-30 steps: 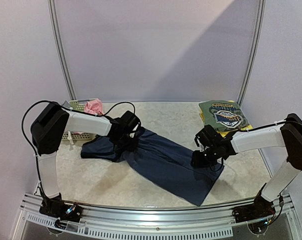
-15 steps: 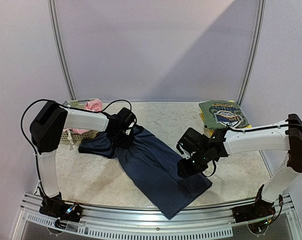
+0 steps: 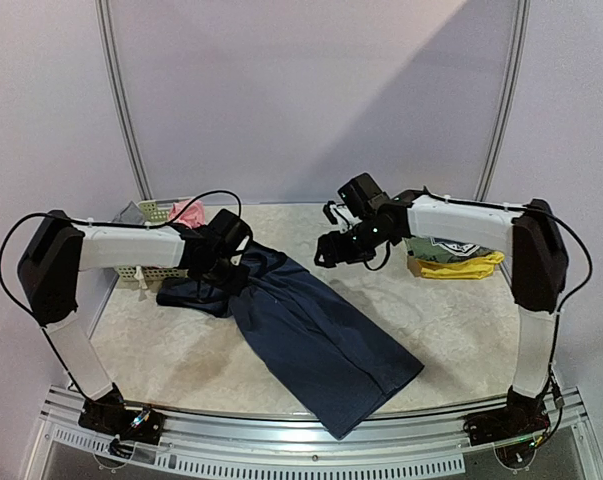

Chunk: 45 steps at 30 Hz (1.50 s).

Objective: Fold and stack the mixed laundry pile
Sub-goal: Rotate the rectangle-folded tank top at the center of the board.

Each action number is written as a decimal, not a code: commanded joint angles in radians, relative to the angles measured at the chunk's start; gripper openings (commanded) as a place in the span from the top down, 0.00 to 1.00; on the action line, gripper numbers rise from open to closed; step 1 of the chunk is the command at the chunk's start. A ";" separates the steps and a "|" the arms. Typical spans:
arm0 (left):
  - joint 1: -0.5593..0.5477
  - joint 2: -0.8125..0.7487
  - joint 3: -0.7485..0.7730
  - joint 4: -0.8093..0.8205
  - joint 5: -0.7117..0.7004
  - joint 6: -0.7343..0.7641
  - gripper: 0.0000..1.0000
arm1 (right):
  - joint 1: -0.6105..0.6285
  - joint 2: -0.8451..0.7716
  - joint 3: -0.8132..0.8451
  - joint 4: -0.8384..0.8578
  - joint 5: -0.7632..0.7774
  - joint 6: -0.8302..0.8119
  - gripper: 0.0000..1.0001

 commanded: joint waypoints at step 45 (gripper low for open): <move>0.161 0.594 0.737 -0.213 0.231 0.169 0.57 | 0.085 -0.367 -0.722 0.234 -0.089 0.173 0.39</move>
